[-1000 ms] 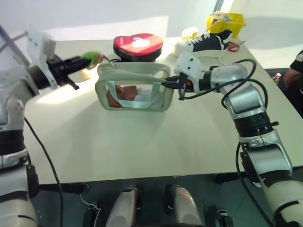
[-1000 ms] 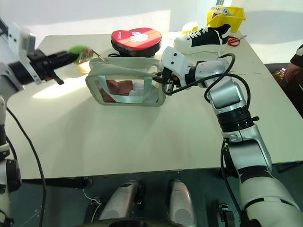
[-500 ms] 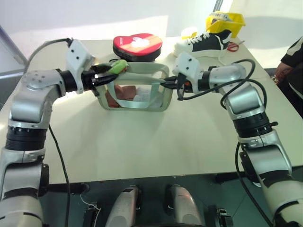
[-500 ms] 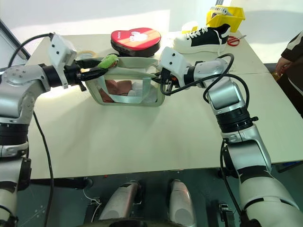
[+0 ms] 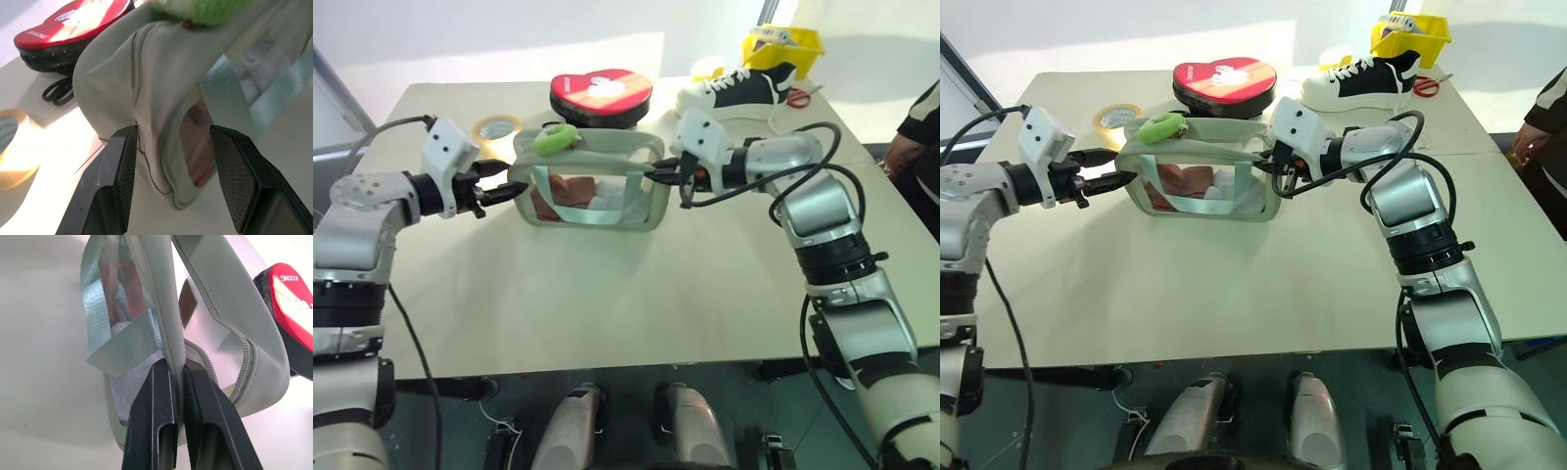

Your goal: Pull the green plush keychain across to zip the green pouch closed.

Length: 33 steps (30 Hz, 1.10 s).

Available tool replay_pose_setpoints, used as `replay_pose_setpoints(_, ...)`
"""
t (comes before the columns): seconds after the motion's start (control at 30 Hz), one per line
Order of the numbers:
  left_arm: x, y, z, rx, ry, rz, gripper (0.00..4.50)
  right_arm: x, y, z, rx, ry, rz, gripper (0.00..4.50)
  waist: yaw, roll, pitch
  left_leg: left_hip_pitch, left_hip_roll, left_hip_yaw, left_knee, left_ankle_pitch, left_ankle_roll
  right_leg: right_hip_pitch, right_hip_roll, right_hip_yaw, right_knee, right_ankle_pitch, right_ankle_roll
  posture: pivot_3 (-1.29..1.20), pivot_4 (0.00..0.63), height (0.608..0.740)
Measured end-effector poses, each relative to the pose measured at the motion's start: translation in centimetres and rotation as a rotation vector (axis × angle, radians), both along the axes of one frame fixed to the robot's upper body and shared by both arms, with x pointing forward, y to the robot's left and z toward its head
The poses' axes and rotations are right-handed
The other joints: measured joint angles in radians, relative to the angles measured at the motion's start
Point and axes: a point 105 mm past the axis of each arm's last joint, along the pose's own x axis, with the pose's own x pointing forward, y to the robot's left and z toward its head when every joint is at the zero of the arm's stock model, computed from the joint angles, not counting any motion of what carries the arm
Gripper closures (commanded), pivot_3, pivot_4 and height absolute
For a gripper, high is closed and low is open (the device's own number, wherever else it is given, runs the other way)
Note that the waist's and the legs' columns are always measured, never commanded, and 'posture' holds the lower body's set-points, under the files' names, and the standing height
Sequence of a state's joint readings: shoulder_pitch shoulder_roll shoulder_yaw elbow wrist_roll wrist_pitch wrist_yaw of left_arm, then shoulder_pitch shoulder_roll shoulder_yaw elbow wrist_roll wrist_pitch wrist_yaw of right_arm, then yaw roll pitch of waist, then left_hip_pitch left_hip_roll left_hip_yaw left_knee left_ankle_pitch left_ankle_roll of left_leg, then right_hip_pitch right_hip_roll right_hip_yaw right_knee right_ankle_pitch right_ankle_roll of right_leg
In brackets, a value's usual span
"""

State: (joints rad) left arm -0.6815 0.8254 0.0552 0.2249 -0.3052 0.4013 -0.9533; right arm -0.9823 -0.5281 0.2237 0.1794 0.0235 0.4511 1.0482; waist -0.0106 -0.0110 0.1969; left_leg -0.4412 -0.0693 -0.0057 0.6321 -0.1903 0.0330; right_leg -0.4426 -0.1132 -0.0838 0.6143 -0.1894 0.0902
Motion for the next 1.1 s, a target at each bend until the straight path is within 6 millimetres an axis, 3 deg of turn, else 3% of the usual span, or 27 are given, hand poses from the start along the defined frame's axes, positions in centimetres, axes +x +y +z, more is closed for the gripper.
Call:
replay_pose_setpoints(0.07, 0.3, 0.0, 0.0, -0.001, -0.011, 0.004, 2.9, 0.0, 0.0, 0.0, 0.0, 0.0, 0.001, 4.5, 0.0, 0.0, 0.0, 0.0, 0.0, 0.0, 0.0, 0.0, 0.0, 0.0, 0.0, 0.0, 0.0, 0.0, 0.0, 0.0, 0.15, 0.74)
replay_pose_setpoints(0.17, 0.5, -0.1, 0.1, -0.014, -0.013, 0.0, 4.43, 0.0, 0.0, 0.0, -0.001, 0.001, 0.001, 4.5, -0.001, 0.0, 0.0, 0.0, 0.0, 0.0, 0.0, 0.0, 0.0, 0.0, 0.0, 0.0, 0.0, 0.0, 0.0, 0.0, 0.15, 0.74)
replay_pose_setpoints(0.47, -0.4, -0.2, 0.5, -0.054, 0.027, -0.018, 4.47, 0.0, -0.1, 0.0, -0.001, 0.006, -0.004, 4.5, -0.002, 0.0, 0.0, 0.0, 0.0, 0.0, 0.0, 0.0, 0.0, 0.0, 0.0, 0.0, 0.0, 0.0, 0.0, 0.0, 0.15, 0.74)
replay_pose_setpoints(0.6, -1.1, -0.3, 0.6, -0.031, 0.042, -0.027, 4.5, -0.2, 0.0, 0.1, 0.006, 0.038, 0.007, 2.89, -0.002, 0.0, 0.0, 0.0, 0.0, 0.0, 0.0, 0.0, 0.0, 0.0, 0.0, 0.0, 0.0, 0.0, 0.0, 0.0, 0.15, 0.74)
replay_pose_setpoints(0.7, -1.4, -0.5, 0.4, -0.024, 0.044, -0.037, 4.5, -0.5, 0.6, 0.8, 0.003, 0.041, 0.05, 1.36, -0.002, 0.0, 0.0, 0.0, 0.0, 0.0, 0.0, 0.0, 0.0, 0.0, 0.0, 0.0, 0.0, 0.0, 0.0, 0.0, 0.15, 0.74)
replay_pose_setpoints(0.83, -1.4, -0.5, 0.1, -0.021, 0.048, -0.037, 4.5, -0.8, 1.8, 3.9, 0.003, -0.024, 0.115, 1.36, -0.002, 0.0, 0.0, 0.0, 0.0, 0.0, 0.0, 0.0, 0.0, -0.001, 0.0, 0.0, 0.0, 0.0, 0.0, 0.0, 0.15, 0.74)
replay_pose_setpoints(0.93, -1.4, -0.5, 0.1, -0.021, 0.047, -0.038, 4.5, -1.6, 4.7, 6.5, 0.048, -0.095, 0.209, 1.36, -0.003, 0.0, 0.0, 0.0, 0.0, 0.0, -0.001, 0.0, 0.0, -0.001, 0.0, 0.0, 0.0, 0.0, 0.0, 0.0, 0.15, 0.74)
replay_pose_setpoints(1.1, -1.4, -0.7, 0.1, -0.026, 0.046, -0.047, 4.5, -2.6, 9.2, 6.3, 0.091, -0.11, 0.317, 1.36, -0.002, 0.0, 0.0, 0.0, 0.0, 0.0, -0.001, 0.0, 0.0, -0.001, 0.0, 0.0, 0.001, 0.0, 0.0, 0.0, 0.15, 0.74)
